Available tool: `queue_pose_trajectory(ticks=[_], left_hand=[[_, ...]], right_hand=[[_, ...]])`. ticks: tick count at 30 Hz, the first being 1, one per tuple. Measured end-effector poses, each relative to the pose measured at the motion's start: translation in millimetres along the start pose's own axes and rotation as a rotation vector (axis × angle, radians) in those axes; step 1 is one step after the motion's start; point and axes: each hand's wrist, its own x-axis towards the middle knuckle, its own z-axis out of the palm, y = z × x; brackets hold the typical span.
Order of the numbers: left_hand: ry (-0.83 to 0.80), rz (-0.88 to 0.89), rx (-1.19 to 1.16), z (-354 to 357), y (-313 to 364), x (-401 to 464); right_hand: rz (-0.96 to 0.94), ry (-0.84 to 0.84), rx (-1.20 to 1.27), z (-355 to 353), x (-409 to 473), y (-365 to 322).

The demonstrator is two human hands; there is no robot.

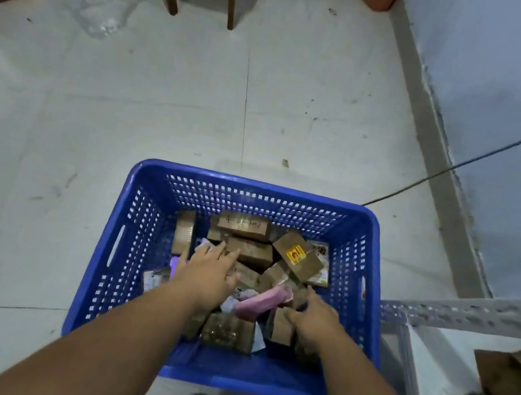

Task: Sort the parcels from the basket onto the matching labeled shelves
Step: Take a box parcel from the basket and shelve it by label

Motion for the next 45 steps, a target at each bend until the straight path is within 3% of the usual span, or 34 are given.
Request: queue_pose_trajectory(ticks=[3,6,9,16,22,25,28,30,32,34,36,40,43,45], left_hand=[[-0.081,0.01,0.048,68,-27,41],[-0.136,0.014,0.075,116,-48,71],[-0.177,-0.031,-0.069,135,-56,94],[-0.166,-0.112,-0.419,111,-41,81],[-0.179,-0.154,-0.551,28,2,-9],[-0.093,-0.104,-0.572,-41,33,-65],[-0.021,-0.089,-0.665,-118,65,-121],[0.019,-0.092,-0.798,-182,88,-164],[-0.027,-0.07,-1.087,-249,110,-208],[-0.089,0.074,-1.345,-313,128,-248],[-0.079,0.211,-1.435,-374,148,-296],[0.129,0.39,-1.502,-471,177,-379],[0.287,0.505,-1.506,-517,173,-428],[0.362,0.612,-1.491,-535,165,-459]], right_hand=[[0.145,-0.037,0.065,68,73,13],[0.164,-0.052,0.011,135,143,25],[0.29,0.084,-0.112,151,160,21],[0.318,0.184,0.029,122,123,34],[0.297,0.134,0.36,9,23,37],[0.142,0.062,0.618,-64,-38,34],[-0.057,0.122,0.651,-143,-128,1],[-0.253,0.25,0.608,-198,-196,-30],[-0.423,0.38,0.536,-243,-261,-65],[-0.608,0.523,0.435,-279,-321,-101],[-0.77,0.672,0.373,-310,-375,-131],[-1.125,0.911,0.283,-363,-470,-177],[-1.285,0.886,0.236,-389,-533,-200],[-1.34,0.874,0.375,-402,-564,-212]])
